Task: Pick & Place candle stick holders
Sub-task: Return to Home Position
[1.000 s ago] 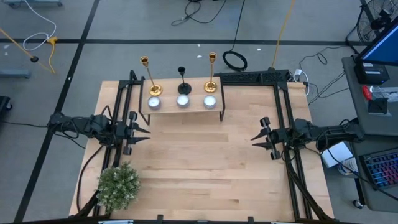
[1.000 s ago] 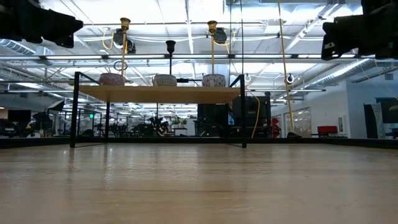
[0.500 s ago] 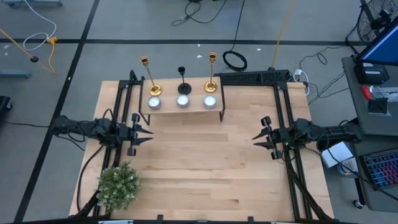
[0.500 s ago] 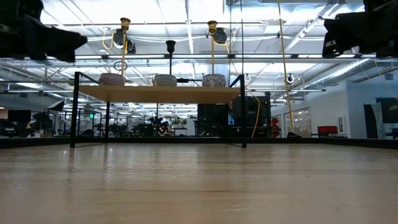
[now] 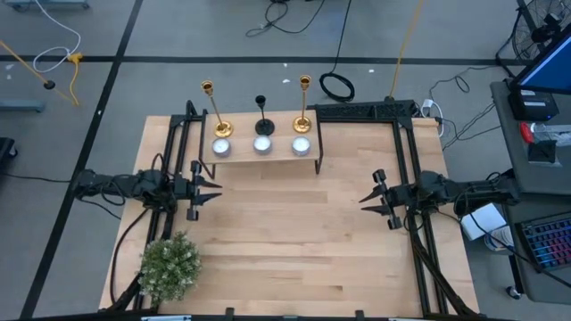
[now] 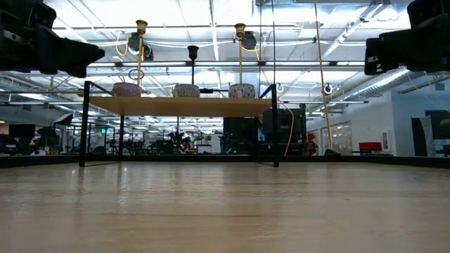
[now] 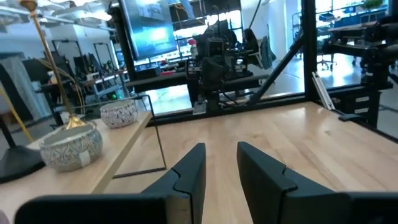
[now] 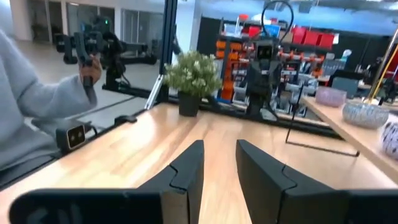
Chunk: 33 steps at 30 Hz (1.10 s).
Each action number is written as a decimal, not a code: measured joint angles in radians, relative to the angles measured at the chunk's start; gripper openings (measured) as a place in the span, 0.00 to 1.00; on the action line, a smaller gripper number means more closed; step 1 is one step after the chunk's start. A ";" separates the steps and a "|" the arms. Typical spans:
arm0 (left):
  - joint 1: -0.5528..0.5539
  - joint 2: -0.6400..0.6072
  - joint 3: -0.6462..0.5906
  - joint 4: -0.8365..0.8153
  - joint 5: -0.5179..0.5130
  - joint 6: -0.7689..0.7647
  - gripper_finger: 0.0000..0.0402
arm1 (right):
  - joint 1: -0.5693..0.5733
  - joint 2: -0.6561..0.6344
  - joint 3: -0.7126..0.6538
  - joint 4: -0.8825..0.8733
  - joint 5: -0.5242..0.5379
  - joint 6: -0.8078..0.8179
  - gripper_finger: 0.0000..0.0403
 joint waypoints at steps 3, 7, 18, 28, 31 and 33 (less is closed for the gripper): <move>0.001 0.000 0.000 -0.013 0.000 -0.021 0.24 | 0.000 0.000 -0.001 -0.037 0.000 0.018 0.22; 0.001 0.000 0.002 -0.025 0.001 -0.025 0.24 | 0.000 0.000 -0.001 -0.062 0.000 0.047 0.22; 0.001 0.000 0.002 -0.027 0.001 -0.010 0.24 | 0.000 0.000 -0.001 -0.085 0.000 0.050 0.22; 0.001 0.000 0.002 -0.028 0.001 -0.014 0.24 | 0.000 0.000 -0.001 -0.085 0.000 0.050 0.22; 0.001 0.000 0.002 -0.028 0.001 -0.013 0.24 | 0.000 0.000 -0.001 -0.085 0.000 0.050 0.22; 0.001 0.000 0.002 -0.028 0.001 -0.010 0.24 | 0.000 0.000 -0.001 -0.085 0.000 0.050 0.22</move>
